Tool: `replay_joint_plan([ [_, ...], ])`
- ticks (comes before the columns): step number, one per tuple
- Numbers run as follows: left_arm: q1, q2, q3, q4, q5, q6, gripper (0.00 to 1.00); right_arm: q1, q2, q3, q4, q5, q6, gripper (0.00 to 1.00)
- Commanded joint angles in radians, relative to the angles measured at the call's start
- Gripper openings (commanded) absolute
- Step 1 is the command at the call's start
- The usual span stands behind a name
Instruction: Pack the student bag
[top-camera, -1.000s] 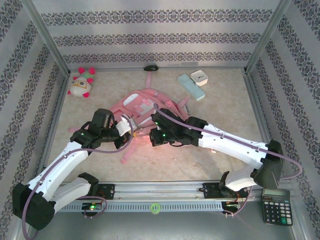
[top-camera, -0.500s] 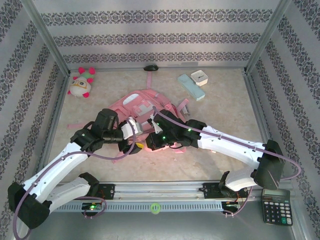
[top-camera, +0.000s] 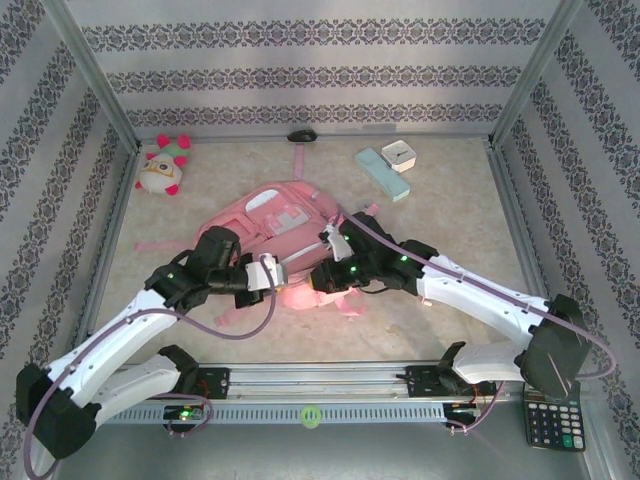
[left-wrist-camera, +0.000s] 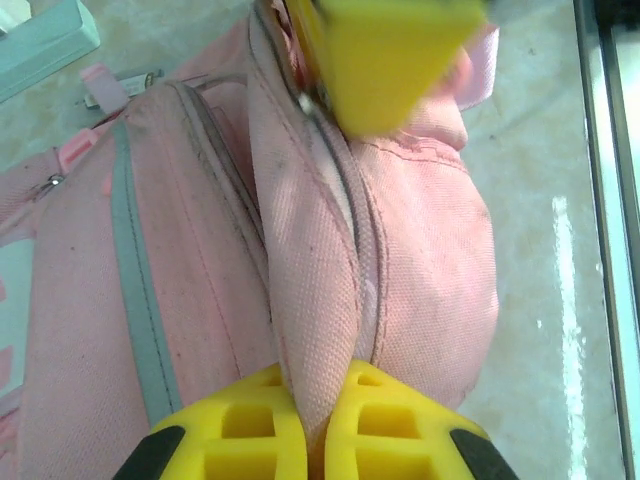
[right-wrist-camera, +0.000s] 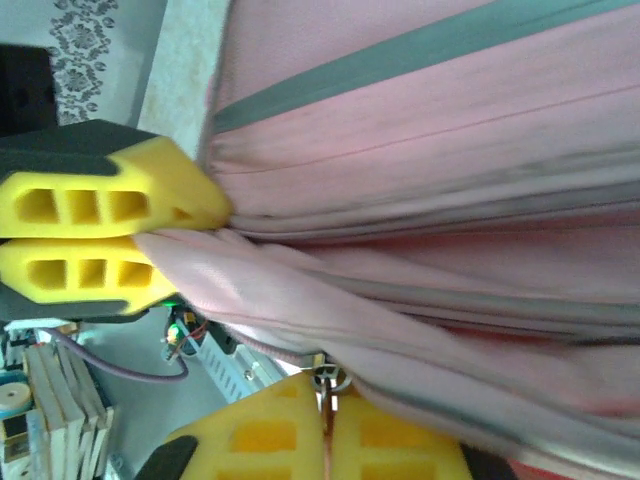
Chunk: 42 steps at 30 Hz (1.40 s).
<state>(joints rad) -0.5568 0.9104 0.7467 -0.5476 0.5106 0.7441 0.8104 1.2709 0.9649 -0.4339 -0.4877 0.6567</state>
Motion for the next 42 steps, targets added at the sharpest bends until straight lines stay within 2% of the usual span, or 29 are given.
replay_joint_plan([
  [1, 0.026, -0.069, -0.024, -0.132, -0.019, 0.077, 0.03, -0.056, -0.010, -0.041, -0.066, -0.008, -0.064, 0.00],
  [6, 0.031, -0.093, -0.029, -0.205, -0.069, 0.090, 0.07, -0.045, 0.024, -0.057, -0.019, -0.077, -0.075, 0.00],
  [8, 0.031, -0.089, -0.006, -0.235, -0.069, 0.067, 0.26, -0.023, 0.028, -0.057, 0.016, -0.082, -0.058, 0.00],
  [9, 0.031, -0.085, 0.008, -0.240, -0.036, 0.041, 0.40, -0.010, 0.032, -0.059, 0.049, -0.091, -0.040, 0.00],
  [11, 0.026, -0.069, 0.037, -0.214, 0.042, -0.044, 0.58, 0.015, 0.043, -0.057, 0.093, -0.097, -0.011, 0.00],
  [12, 0.010, -0.056, 0.047, -0.170, 0.052, -0.117, 0.61, 0.027, 0.051, -0.051, 0.104, -0.094, 0.000, 0.00],
  [14, -0.059, -0.022, 0.067, -0.095, -0.009, -0.246, 0.66, 0.044, 0.063, -0.043, 0.119, -0.087, 0.014, 0.00],
  [16, -0.144, 0.018, 0.086, -0.054, -0.091, -0.320, 0.72, 0.061, 0.072, -0.039, 0.137, -0.082, 0.029, 0.00],
  [20, -0.208, 0.095, 0.072, 0.002, -0.159, -0.397, 0.79, 0.081, 0.074, -0.043, 0.193, -0.084, 0.068, 0.00],
  [23, -0.213, 0.139, 0.045, 0.016, -0.206, -0.397, 0.79, 0.093, 0.066, -0.040, 0.209, -0.089, 0.076, 0.00],
  [24, -0.213, 0.146, 0.036, 0.024, -0.222, -0.389, 0.72, 0.096, 0.061, -0.040, 0.214, -0.092, 0.077, 0.00],
  [26, -0.213, 0.153, 0.024, 0.022, -0.255, -0.357, 0.41, 0.093, 0.051, -0.049, 0.211, -0.094, 0.071, 0.00],
  [27, -0.213, 0.147, 0.023, 0.004, -0.257, -0.326, 0.29, 0.087, 0.043, -0.055, 0.197, -0.090, 0.063, 0.00],
  [30, -0.210, 0.088, 0.010, -0.057, -0.257, -0.218, 0.06, 0.019, 0.016, -0.118, 0.174, -0.098, 0.044, 0.00],
  [36, -0.169, -0.111, -0.062, -0.188, -0.201, -0.026, 0.02, -0.174, 0.009, -0.208, 0.152, -0.168, -0.050, 0.00],
  [40, -0.144, -0.193, -0.103, -0.210, -0.228, -0.008, 0.06, -0.144, 0.026, -0.179, 0.160, -0.184, -0.056, 0.00],
  [42, -0.143, -0.187, -0.097, -0.209, -0.223, -0.038, 0.16, -0.103, 0.028, -0.166, 0.172, -0.178, -0.049, 0.00],
])
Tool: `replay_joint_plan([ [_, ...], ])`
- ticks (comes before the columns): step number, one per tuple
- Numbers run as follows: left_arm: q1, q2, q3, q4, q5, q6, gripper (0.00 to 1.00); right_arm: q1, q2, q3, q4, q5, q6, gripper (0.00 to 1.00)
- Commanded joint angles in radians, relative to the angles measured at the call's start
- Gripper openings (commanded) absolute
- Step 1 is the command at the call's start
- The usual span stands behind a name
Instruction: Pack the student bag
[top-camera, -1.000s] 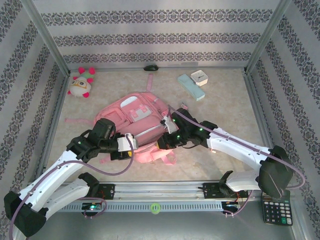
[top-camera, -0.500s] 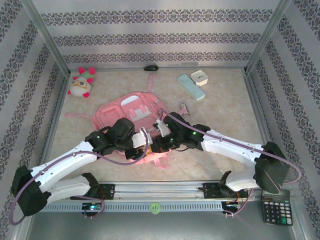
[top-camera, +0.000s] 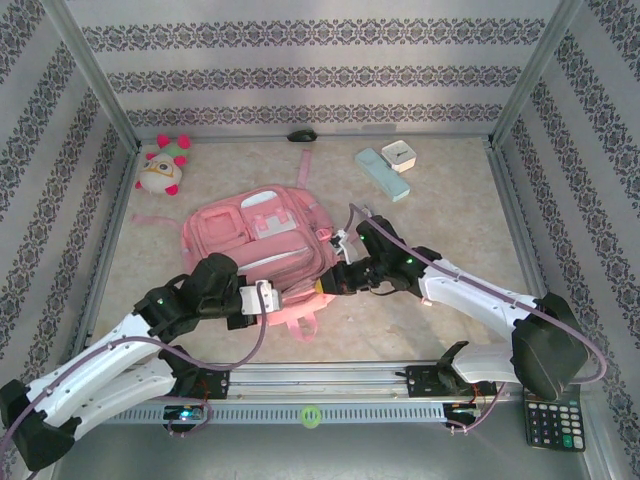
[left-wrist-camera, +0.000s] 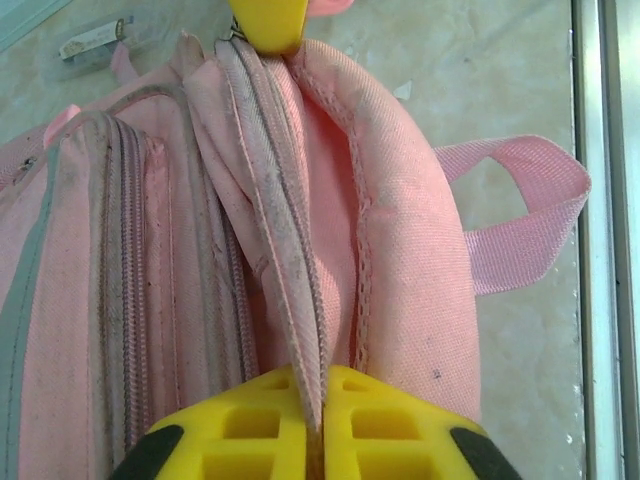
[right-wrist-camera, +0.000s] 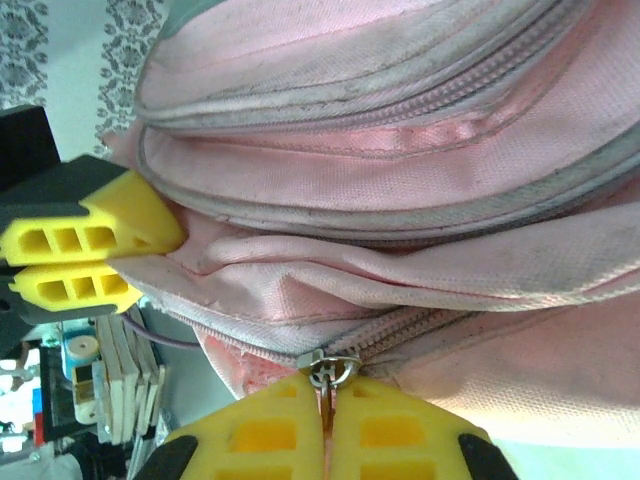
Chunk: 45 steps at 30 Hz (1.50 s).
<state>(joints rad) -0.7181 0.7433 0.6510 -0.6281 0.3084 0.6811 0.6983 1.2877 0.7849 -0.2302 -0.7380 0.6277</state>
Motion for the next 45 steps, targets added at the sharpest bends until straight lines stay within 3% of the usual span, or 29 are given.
replay_joint_plan([
  [1, 0.019, -0.006, 0.008, -0.117, -0.002, -0.007, 0.30, 0.030, 0.012, 0.021, -0.027, 0.083, -0.007, 0.00],
  [5, 0.005, 0.092, 0.091, 0.015, 0.094, -0.215, 0.69, 0.103, 0.002, 0.030, 0.031, 0.114, 0.050, 0.00],
  [8, -0.061, 0.173, 0.132, 0.134, 0.040, -0.318, 0.81, 0.139, -0.003, 0.041, 0.051, 0.138, 0.076, 0.00],
  [13, -0.144, 0.316, 0.170, 0.169, -0.081, -0.333, 0.86, 0.176, -0.014, 0.052, 0.092, 0.151, 0.110, 0.00],
  [15, -0.147, 0.357, 0.167, 0.166, -0.084, -0.340, 0.80, 0.183, -0.020, 0.053, 0.110, 0.150, 0.120, 0.00],
  [21, -0.147, 0.320, 0.112, 0.152, -0.106, -0.261, 0.17, 0.150, -0.060, 0.018, 0.079, 0.154, 0.099, 0.00],
  [23, -0.146, 0.257, 0.094, 0.119, -0.058, -0.192, 0.05, 0.087, -0.070, -0.025, 0.068, 0.144, 0.097, 0.00],
  [25, -0.144, 0.191, 0.072, 0.085, -0.016, -0.129, 0.00, 0.015, -0.067, -0.059, 0.049, 0.142, 0.075, 0.00],
  [32, -0.139, 0.007, 0.029, 0.025, 0.113, -0.046, 0.00, -0.197, 0.038, -0.063, 0.091, 0.126, -0.021, 0.00],
  [40, -0.139, -0.007, 0.067, -0.029, 0.276, 0.026, 0.00, -0.299, 0.261, 0.038, 0.281, 0.234, 0.015, 0.00],
  [45, -0.139, -0.011, 0.084, -0.068, 0.284, 0.069, 0.00, -0.319, 0.327, 0.078, 0.310, 0.337, -0.001, 0.00],
])
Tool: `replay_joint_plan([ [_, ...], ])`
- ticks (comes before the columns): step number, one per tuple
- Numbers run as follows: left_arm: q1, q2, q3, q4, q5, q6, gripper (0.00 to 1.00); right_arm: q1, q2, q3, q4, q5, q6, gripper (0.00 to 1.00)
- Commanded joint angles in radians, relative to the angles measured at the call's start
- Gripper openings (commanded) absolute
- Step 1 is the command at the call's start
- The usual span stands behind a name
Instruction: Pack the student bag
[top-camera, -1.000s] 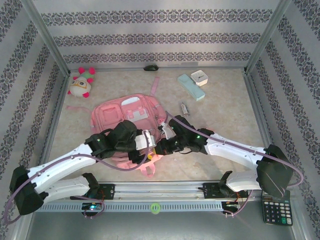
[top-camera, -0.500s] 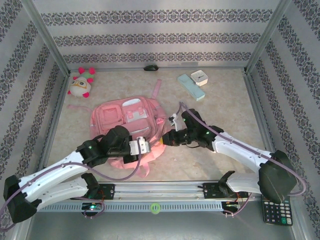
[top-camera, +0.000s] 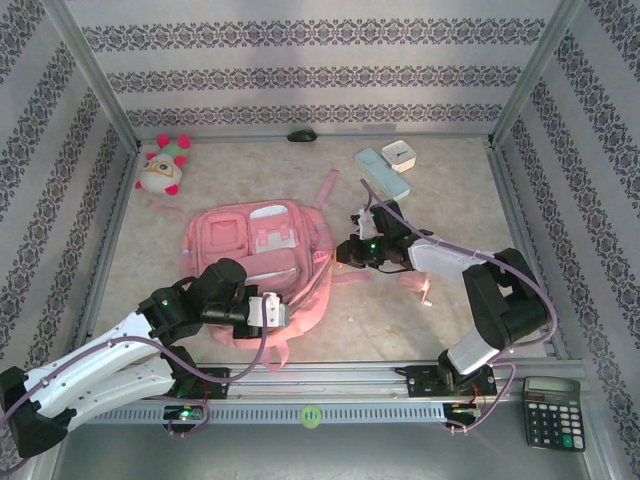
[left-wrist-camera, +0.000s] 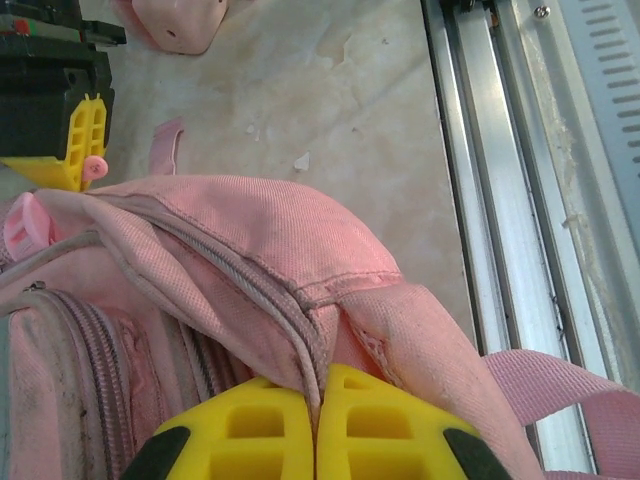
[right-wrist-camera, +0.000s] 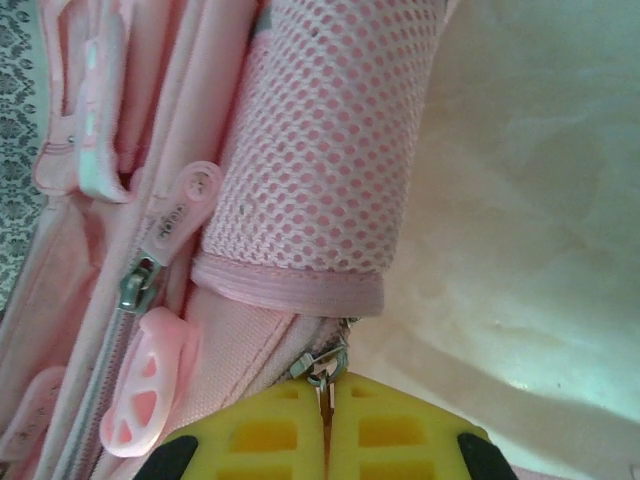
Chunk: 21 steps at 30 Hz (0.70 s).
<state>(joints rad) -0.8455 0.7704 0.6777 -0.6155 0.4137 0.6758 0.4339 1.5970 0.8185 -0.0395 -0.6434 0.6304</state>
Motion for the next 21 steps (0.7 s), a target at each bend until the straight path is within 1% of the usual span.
replay_joint_plan([
  [1, -0.012, -0.038, 0.052, -0.086, 0.169, 0.078, 0.00, -0.055, 0.011, 0.039, 0.125, 0.249, -0.014, 0.00],
  [6, -0.012, -0.031, 0.018, -0.049, 0.142, 0.067, 0.00, -0.055, -0.083, -0.007, 0.124, 0.223, -0.090, 0.00],
  [10, -0.012, -0.016, 0.007, -0.019, 0.124, 0.057, 0.00, -0.054, -0.177, -0.051, 0.098, 0.202, -0.192, 0.00],
  [11, -0.012, -0.010, 0.004, -0.005, 0.103, 0.043, 0.01, -0.055, -0.197, -0.050, 0.070, 0.189, -0.213, 0.07],
  [12, -0.012, -0.008, 0.001, 0.011, 0.076, 0.028, 0.06, -0.053, -0.215, -0.048, 0.041, 0.183, -0.230, 0.15],
  [13, -0.012, -0.004, -0.001, 0.027, 0.036, 0.008, 0.14, -0.049, -0.239, -0.047, 0.005, 0.189, -0.246, 0.26],
  [14, -0.012, 0.002, 0.002, 0.028, 0.004, -0.007, 0.24, -0.043, -0.267, -0.048, -0.031, 0.195, -0.259, 0.32],
  [16, -0.008, 0.004, 0.014, 0.020, -0.045, -0.037, 0.41, -0.018, -0.326, -0.057, -0.089, 0.223, -0.273, 0.41],
  [17, -0.005, 0.001, 0.022, 0.020, -0.065, -0.063, 0.51, 0.006, -0.363, -0.062, -0.130, 0.251, -0.284, 0.44],
  [19, 0.004, -0.020, 0.035, 0.015, -0.075, -0.101, 0.64, 0.061, -0.422, -0.067, -0.201, 0.310, -0.296, 0.47],
  [20, 0.004, -0.032, 0.038, 0.013, -0.089, -0.117, 0.69, 0.097, -0.450, -0.075, -0.222, 0.333, -0.292, 0.47],
  [21, 0.005, -0.040, 0.037, 0.013, -0.108, -0.123, 0.70, 0.129, -0.471, -0.086, -0.228, 0.346, -0.283, 0.49],
])
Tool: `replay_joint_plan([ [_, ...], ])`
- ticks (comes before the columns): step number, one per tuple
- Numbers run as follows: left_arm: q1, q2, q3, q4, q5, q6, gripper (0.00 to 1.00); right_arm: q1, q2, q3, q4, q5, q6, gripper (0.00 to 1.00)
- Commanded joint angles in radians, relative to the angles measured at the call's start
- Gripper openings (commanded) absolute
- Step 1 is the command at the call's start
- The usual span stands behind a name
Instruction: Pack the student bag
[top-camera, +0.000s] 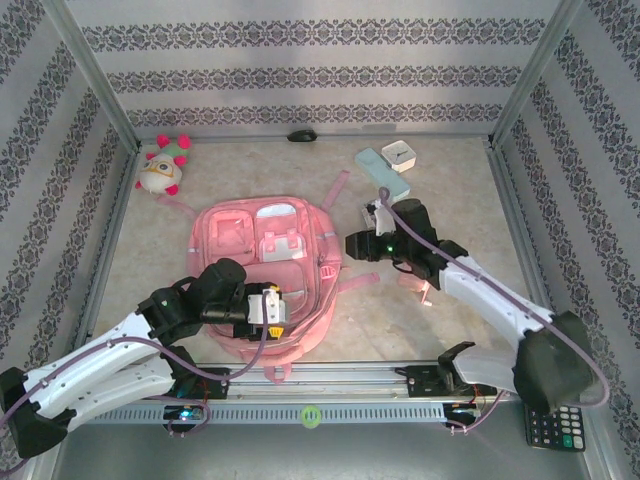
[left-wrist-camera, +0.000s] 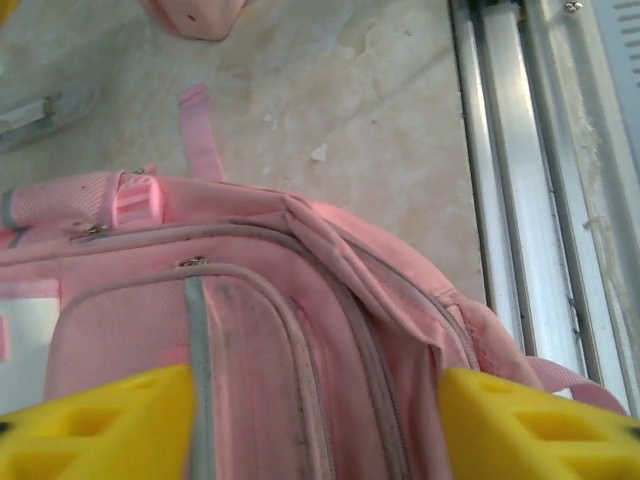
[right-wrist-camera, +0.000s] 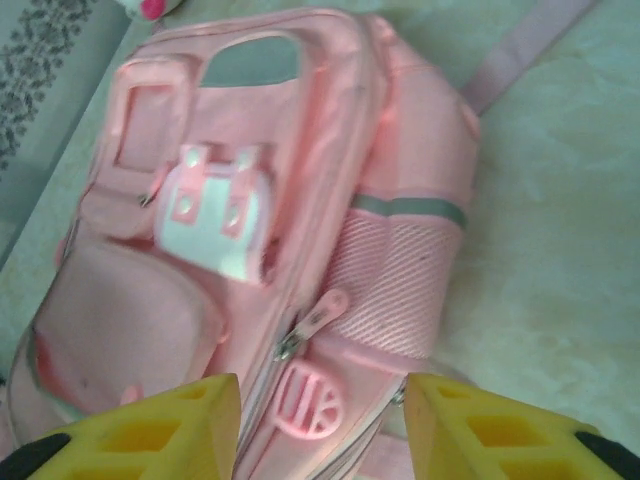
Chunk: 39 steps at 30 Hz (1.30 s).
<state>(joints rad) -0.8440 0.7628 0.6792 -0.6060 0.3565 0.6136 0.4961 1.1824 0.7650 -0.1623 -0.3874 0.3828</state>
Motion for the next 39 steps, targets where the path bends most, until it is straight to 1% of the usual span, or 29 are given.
replay_joint_plan([
  [1, 0.003, -0.037, 0.030, 0.003, -0.087, -0.059, 0.71, 0.108, -0.081, -0.050, -0.101, 0.108, -0.025, 0.50],
  [2, 0.003, -0.032, 0.024, -0.004, -0.125, -0.046, 0.72, 0.152, -0.103, -0.071, -0.086, 0.126, -0.020, 0.51],
  [5, 0.003, 0.036, 0.007, -0.018, -0.211, 0.013, 0.80, 0.255, -0.156, -0.139, -0.024, 0.186, -0.021, 0.51],
  [7, 0.004, 0.106, 0.011, -0.011, -0.248, 0.040, 0.85, 0.292, -0.173, -0.176, 0.012, 0.202, -0.034, 0.51],
  [11, 0.003, 0.213, -0.005, 0.096, -0.306, 0.054, 0.90, 0.313, -0.200, -0.220, 0.040, 0.223, -0.032, 0.50],
  [15, 0.003, 0.308, -0.019, 0.184, -0.322, 0.041, 0.91, 0.315, -0.214, -0.246, 0.073, 0.222, -0.029, 0.50],
  [17, 0.003, 0.345, -0.024, 0.221, -0.342, 0.020, 0.89, 0.315, -0.224, -0.258, 0.093, 0.222, -0.030, 0.50],
  [18, 0.004, 0.357, -0.026, 0.229, -0.341, 0.013, 0.84, 0.315, -0.227, -0.264, 0.099, 0.220, -0.032, 0.50],
  [19, 0.005, 0.364, -0.027, 0.234, -0.335, 0.007, 0.73, 0.316, -0.232, -0.267, 0.102, 0.223, -0.035, 0.50],
  [21, 0.007, 0.362, -0.030, 0.240, -0.324, -0.005, 0.43, 0.315, -0.246, -0.273, 0.102, 0.227, -0.051, 0.50],
  [22, 0.010, 0.352, -0.026, 0.230, -0.310, -0.006, 0.33, 0.312, -0.253, -0.274, 0.099, 0.229, -0.062, 0.50],
  [23, 0.014, 0.335, -0.021, 0.214, -0.290, -0.007, 0.19, 0.304, -0.263, -0.274, 0.098, 0.233, -0.078, 0.51],
  [24, 0.019, 0.311, -0.018, 0.200, -0.270, -0.011, 0.08, 0.293, -0.272, -0.275, 0.098, 0.231, -0.101, 0.51],
  [25, 0.025, 0.283, -0.017, 0.187, -0.238, -0.010, 0.02, 0.281, -0.283, -0.277, 0.102, 0.220, -0.126, 0.51],
  [26, 0.035, 0.245, -0.017, 0.172, -0.191, -0.003, 0.00, 0.258, -0.293, -0.277, 0.105, 0.197, -0.167, 0.55],
  [28, 0.059, 0.160, -0.033, 0.176, -0.090, -0.005, 0.00, 0.209, -0.303, -0.269, 0.103, 0.131, -0.252, 0.66],
  [30, 0.092, 0.072, -0.064, 0.202, -0.004, -0.012, 0.00, 0.142, -0.292, -0.252, 0.093, 0.000, -0.388, 0.70],
  [32, 0.115, 0.014, -0.088, 0.215, 0.042, -0.014, 0.00, 0.079, -0.248, -0.216, 0.052, -0.108, -0.530, 0.74],
  [33, 0.123, -0.010, -0.094, 0.214, 0.061, -0.011, 0.00, 0.053, -0.212, -0.186, 0.016, -0.146, -0.601, 0.74],
  [35, 0.142, -0.038, -0.100, 0.204, 0.088, -0.001, 0.00, 0.026, -0.122, -0.103, -0.080, -0.180, -0.760, 0.73],
  [38, 0.159, -0.062, -0.103, 0.195, 0.112, 0.030, 0.00, 0.016, 0.042, 0.052, -0.236, -0.221, -1.028, 0.68],
  [39, 0.163, -0.065, -0.105, 0.196, 0.116, 0.039, 0.00, 0.016, 0.101, 0.096, -0.273, -0.234, -1.100, 0.68],
])
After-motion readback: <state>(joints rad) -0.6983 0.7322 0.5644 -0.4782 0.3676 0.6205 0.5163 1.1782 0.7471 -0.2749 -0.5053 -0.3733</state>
